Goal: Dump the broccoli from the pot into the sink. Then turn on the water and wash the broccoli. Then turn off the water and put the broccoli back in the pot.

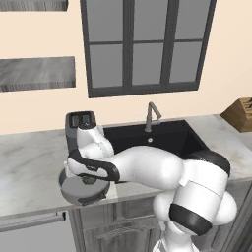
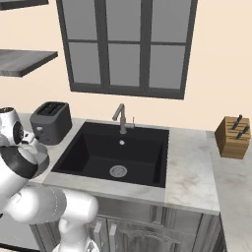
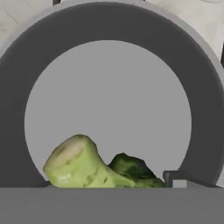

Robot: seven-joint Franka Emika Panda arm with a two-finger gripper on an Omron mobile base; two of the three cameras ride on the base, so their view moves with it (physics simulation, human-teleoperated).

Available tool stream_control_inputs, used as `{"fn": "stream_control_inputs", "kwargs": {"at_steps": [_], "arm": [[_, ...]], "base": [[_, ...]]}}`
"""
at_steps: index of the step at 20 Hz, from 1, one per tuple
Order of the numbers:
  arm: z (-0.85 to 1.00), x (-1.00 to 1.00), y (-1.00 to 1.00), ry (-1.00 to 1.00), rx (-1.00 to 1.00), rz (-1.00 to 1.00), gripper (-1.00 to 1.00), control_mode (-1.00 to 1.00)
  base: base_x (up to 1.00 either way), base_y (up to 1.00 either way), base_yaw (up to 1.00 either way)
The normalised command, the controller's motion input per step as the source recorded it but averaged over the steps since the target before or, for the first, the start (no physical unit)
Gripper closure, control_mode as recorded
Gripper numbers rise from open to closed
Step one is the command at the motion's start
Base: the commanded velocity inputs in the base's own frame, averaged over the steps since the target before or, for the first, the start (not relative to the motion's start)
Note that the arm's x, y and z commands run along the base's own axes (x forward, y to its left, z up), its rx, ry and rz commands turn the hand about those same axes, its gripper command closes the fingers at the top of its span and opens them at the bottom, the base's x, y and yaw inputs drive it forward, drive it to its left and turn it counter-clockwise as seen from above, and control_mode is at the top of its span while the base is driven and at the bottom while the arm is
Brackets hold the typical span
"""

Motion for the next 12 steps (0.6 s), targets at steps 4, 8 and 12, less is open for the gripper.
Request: {"fn": "stream_control_inputs", "kwargs": {"at_steps": [4,8,12], "arm": [[-0.34,0.18,0.1,0.04,-0.05,0.0,1.0,-1.0],[-0.32,0.2,0.05,0.01,-0.02,0.0,1.0,-1.0],[-0.24,0.07,0.08,0.0,0.0,0.0,1.0,-1.0]], "base": [[0.0,0.0,0.0],[0.0,0.0,0.0],[0.0,0.0,0.0]]}}
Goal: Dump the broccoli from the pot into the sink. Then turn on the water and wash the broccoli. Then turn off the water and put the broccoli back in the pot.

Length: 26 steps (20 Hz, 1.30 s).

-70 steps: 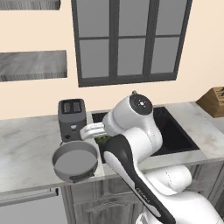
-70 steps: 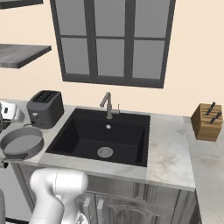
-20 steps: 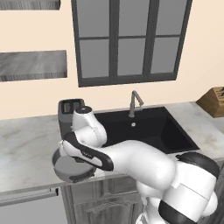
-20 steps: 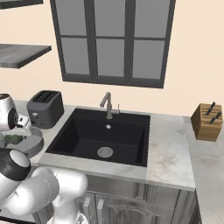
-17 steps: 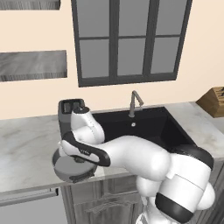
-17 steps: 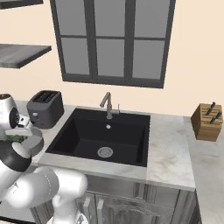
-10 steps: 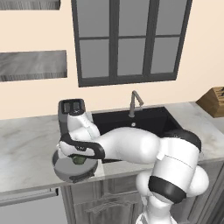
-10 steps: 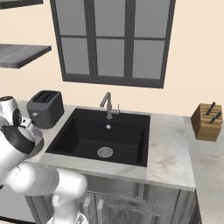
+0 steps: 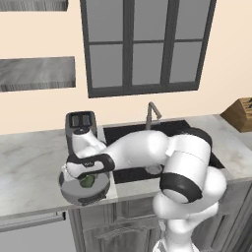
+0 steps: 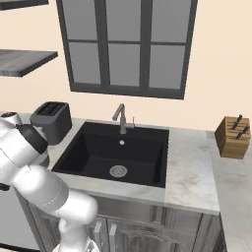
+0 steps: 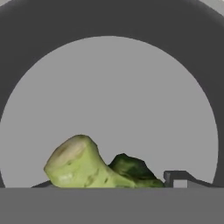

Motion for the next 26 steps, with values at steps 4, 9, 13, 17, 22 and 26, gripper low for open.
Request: {"fn": "stream_control_inputs", "kwargs": {"at_steps": [4,9,13,17,22,26], "arm": [[-0.25,0.02,0.09,0.0,0.0,0.0,1.0,-1.0],[-0.04,0.0,0.04,0.0,0.0,0.0,-1.0,-1.0],[0.0,0.0,0.0,0.0,0.0,0.0,-1.0,-1.0],[0.07,0.0,0.0,0.0,0.0,0.0,-1.0,-1.0],[0.35,-0.01,-0.07,-0.01,0.0,0.0,-1.0,-1.0],[0.71,-0.22,-0.24,-0.08,0.0,0.0,-1.0,-1.0]], "base": [[0.0,0.0,0.0],[0.0,0.0,0.0],[0.0,0.0,0.0],[0.0,0.0,0.0],[0.0,0.0,0.0],[0.0,0.0,0.0]]}}
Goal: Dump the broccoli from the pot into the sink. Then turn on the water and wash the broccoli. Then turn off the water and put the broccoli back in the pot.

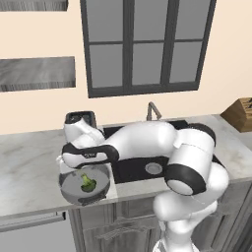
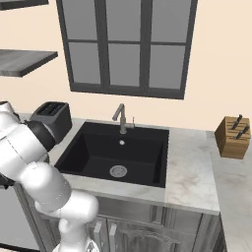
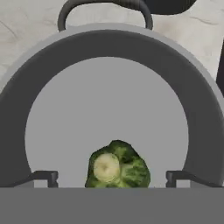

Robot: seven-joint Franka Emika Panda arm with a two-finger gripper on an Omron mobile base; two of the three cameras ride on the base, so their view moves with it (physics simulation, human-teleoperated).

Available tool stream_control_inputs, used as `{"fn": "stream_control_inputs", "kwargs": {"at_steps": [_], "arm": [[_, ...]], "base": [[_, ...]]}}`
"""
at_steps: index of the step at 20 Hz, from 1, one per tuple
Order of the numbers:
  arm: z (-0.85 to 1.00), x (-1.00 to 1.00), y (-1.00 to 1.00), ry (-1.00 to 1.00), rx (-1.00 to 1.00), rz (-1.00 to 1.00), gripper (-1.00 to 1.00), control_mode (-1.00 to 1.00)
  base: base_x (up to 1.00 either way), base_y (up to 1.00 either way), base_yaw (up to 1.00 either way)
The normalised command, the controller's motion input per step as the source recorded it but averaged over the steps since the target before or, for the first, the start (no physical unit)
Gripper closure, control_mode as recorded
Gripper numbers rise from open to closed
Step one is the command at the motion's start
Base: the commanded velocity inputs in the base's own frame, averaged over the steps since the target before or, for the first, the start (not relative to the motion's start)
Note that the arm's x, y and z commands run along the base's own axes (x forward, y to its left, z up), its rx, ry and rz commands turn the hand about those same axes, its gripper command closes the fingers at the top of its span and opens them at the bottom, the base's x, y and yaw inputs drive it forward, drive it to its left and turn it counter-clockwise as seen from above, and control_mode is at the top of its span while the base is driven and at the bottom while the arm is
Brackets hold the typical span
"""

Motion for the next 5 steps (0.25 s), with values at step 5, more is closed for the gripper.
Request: {"fn": "stream_control_inputs", "kwargs": {"at_steps": [5], "arm": [[0.66,-0.43,-0.44,-0.05,0.0,0.0,-1.0,-1.0]], "base": [[0.0,0.0,0.0]]}}
